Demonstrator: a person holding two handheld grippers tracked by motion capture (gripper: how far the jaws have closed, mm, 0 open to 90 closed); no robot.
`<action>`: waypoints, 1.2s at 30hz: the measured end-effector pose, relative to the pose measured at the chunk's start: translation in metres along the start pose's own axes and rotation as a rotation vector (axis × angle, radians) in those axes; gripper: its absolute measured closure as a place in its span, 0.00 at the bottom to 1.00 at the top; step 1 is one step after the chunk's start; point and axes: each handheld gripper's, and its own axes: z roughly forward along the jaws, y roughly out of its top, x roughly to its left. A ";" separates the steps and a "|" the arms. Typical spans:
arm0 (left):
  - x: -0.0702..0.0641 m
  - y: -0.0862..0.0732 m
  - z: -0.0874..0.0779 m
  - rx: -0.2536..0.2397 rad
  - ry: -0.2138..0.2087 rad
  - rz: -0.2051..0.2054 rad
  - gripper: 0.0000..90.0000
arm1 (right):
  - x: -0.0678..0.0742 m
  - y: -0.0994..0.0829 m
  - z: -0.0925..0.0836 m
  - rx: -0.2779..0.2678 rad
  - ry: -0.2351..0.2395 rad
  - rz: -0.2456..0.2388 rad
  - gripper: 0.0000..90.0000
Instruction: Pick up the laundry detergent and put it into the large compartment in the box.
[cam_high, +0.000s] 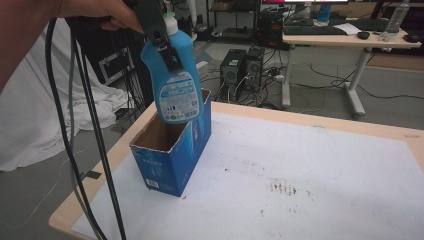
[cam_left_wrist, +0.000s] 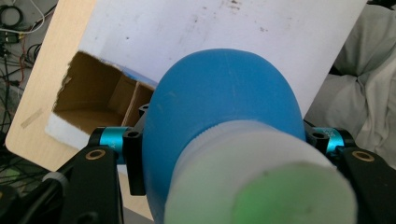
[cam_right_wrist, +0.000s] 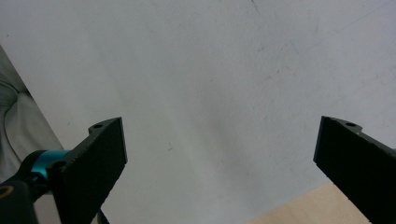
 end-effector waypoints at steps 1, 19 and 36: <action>0.002 -0.002 0.000 0.002 0.003 -0.006 0.42 | 0.000 0.000 0.000 0.001 0.000 -0.001 0.02; 0.026 -0.025 0.028 0.044 0.035 -0.074 0.42 | -0.005 -0.001 -0.003 -0.010 -0.003 0.027 0.02; 0.037 -0.046 0.084 0.062 0.031 -0.082 0.42 | -0.008 0.000 -0.001 -0.004 -0.002 0.038 0.02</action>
